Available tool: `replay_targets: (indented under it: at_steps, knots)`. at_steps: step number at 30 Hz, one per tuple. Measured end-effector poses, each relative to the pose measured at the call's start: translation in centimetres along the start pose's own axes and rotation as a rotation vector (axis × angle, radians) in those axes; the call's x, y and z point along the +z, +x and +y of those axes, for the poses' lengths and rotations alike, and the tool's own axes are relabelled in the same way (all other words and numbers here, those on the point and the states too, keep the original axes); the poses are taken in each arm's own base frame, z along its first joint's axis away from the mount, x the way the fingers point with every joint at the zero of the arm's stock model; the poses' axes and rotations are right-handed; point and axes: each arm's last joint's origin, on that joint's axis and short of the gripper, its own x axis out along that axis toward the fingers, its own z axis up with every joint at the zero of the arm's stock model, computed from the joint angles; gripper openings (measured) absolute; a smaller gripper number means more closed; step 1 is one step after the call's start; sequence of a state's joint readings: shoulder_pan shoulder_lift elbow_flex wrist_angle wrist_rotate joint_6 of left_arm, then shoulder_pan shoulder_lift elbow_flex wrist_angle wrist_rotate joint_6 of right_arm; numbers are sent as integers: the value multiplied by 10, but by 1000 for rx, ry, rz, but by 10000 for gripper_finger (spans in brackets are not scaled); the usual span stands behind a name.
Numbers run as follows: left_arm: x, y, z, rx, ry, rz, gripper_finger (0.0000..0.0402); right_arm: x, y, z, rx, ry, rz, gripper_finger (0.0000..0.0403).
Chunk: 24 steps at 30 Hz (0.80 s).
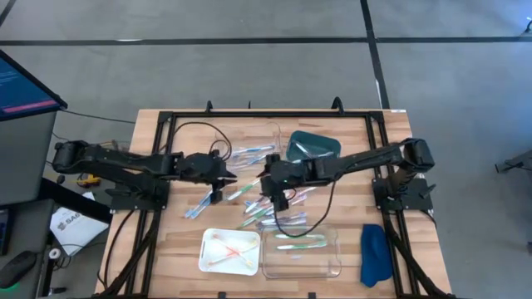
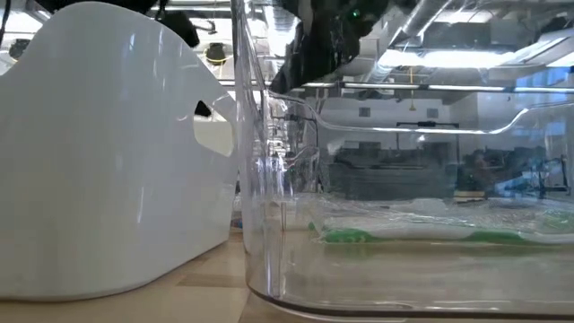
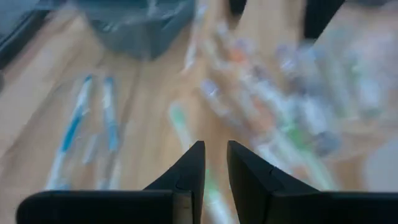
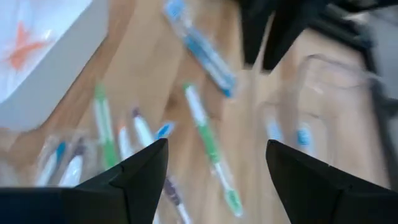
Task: Pick & Place Toothbrushes
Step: Put the green toothbrush into the bottom transparent bin
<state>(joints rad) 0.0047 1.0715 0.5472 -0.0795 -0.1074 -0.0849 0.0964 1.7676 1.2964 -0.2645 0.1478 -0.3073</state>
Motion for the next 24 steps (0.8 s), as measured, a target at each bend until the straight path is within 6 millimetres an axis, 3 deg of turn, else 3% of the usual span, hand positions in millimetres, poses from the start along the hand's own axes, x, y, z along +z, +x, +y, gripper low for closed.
replay_targets:
  at_steps: [7,13,17,22,24]
  knots:
    - [-1,-9,-21,-117,-8,-3,55,-7,27,3,37,-7,78,265]
    - [-9,-4,-26,-121,13,66,7,-13,49,-2,27,83,118,247]
    - [-13,-3,-25,-105,-16,105,3,-12,59,-2,28,78,128,180]
    - [-13,-3,-25,-97,-39,111,1,-17,76,2,38,1,172,30]
    - [-13,-3,-25,-96,-45,110,1,-19,86,3,5,-19,190,15]
